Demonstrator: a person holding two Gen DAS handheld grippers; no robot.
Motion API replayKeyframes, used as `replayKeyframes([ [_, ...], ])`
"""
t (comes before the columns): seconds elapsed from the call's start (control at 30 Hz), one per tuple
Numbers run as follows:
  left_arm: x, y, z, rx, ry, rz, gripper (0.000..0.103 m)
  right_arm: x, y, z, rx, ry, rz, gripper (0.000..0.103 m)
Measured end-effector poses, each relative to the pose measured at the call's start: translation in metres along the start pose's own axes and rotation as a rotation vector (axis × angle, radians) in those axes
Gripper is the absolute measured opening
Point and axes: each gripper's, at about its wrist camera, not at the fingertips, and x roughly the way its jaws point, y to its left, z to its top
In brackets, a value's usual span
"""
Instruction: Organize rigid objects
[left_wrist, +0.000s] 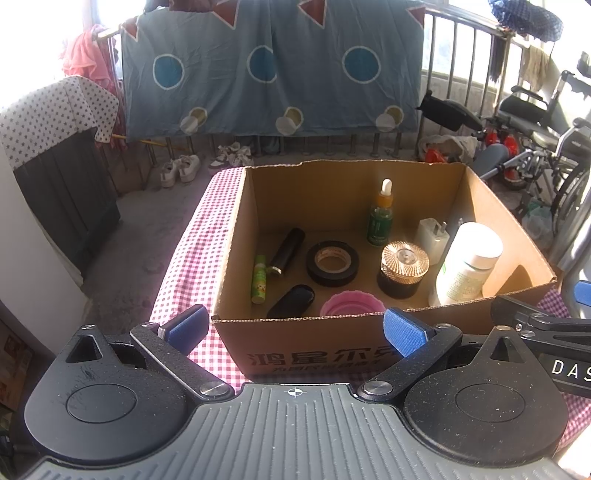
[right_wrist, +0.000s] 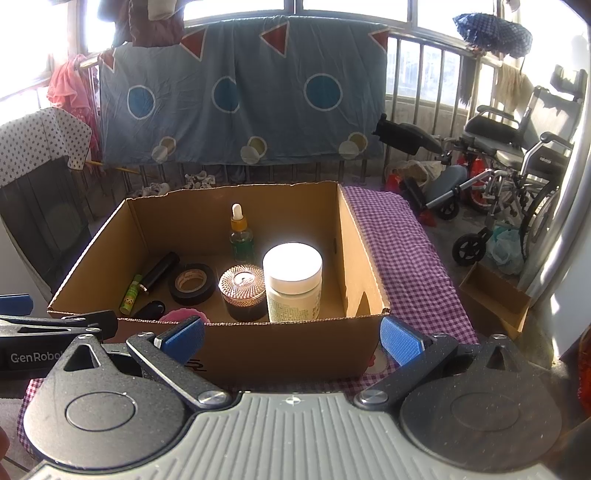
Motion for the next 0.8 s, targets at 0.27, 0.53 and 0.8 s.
replayKeyframes([
  [0.27,-0.0004,-0.0002,0.0006,-0.001,-0.001,0.002,0.101,-0.0015,-0.0001,0.0024,-0.001,-0.002,-0.003,0.103],
  [0.53,-0.0005,-0.0004,0.0005,-0.001,0.001,0.002,0.101,-0.0022,-0.0003,0.0021,-0.001,0.000,-0.003,0.103],
  [0.8,-0.0024,-0.0055,-0.0010,0.001,0.004,0.008,0.101,-0.0026,-0.0011,0.0001,0.006,0.005,-0.004,0.103],
])
